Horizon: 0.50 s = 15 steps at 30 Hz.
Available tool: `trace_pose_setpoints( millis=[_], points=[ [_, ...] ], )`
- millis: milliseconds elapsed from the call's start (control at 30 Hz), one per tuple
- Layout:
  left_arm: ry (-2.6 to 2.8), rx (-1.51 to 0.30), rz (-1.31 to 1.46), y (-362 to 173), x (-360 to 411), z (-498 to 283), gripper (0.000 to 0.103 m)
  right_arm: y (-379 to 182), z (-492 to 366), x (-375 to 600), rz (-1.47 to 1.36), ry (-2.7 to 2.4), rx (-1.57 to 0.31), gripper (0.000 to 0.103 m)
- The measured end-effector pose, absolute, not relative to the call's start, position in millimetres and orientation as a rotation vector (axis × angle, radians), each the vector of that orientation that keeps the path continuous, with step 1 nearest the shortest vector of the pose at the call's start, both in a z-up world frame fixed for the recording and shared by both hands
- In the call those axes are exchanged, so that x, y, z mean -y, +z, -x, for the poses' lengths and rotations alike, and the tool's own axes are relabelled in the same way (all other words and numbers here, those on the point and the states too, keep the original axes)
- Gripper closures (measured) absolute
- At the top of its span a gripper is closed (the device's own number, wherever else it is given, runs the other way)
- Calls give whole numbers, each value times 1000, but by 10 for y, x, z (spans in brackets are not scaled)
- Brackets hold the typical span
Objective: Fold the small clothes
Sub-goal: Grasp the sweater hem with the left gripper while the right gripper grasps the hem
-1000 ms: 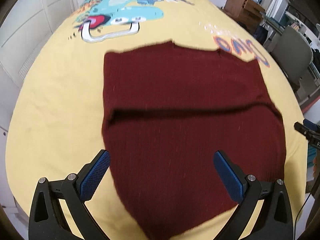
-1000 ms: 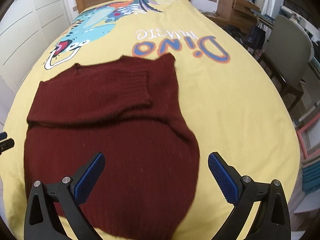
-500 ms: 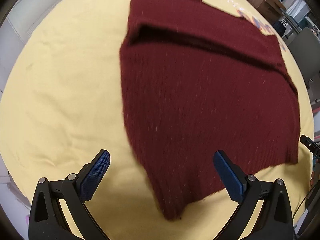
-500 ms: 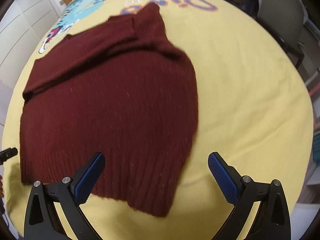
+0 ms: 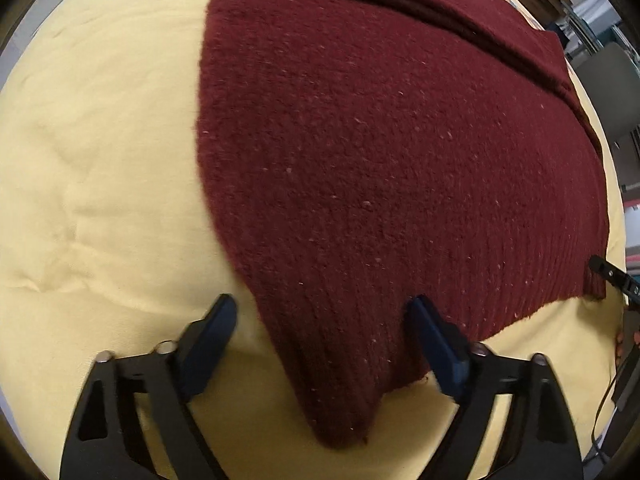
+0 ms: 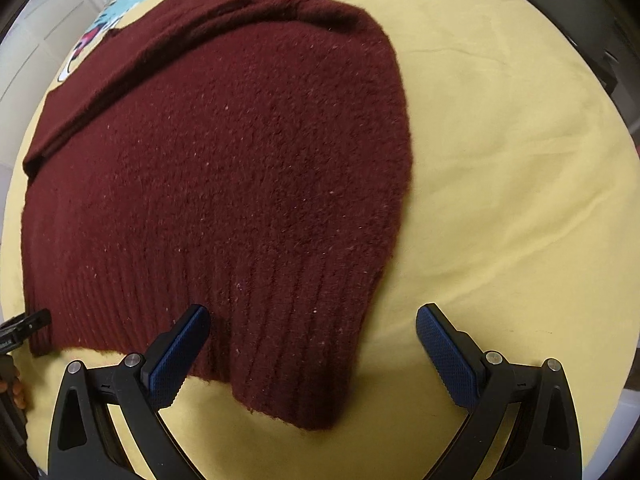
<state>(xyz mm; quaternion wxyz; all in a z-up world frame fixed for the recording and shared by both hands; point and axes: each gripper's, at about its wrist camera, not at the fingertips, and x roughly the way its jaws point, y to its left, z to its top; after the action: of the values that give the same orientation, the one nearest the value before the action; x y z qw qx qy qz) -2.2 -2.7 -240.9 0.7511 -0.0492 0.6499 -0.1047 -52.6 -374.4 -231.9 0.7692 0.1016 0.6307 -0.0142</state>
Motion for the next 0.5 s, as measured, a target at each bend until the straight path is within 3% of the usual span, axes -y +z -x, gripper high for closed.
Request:
trace_pose_setpoints(
  millis=[67, 133, 200, 500],
  points=[
    [-252, -1422, 113, -2401, 55, 13, 42, -2341, 509, 3731, -220, -30, -1380, 0],
    [-279, -1419, 125, -2396, 70, 6, 74, -2345, 499, 3705, -199, -38, -1389, 0],
    [-331, -1429, 167, -2412, 74, -3, 93, -2348, 492, 3665, -187, -37, -1394, 0],
    [-345, -1388, 134, -2255, 59, -8, 94, -2289, 474, 3728, -233, -28, -1391, 1]
  ],
)
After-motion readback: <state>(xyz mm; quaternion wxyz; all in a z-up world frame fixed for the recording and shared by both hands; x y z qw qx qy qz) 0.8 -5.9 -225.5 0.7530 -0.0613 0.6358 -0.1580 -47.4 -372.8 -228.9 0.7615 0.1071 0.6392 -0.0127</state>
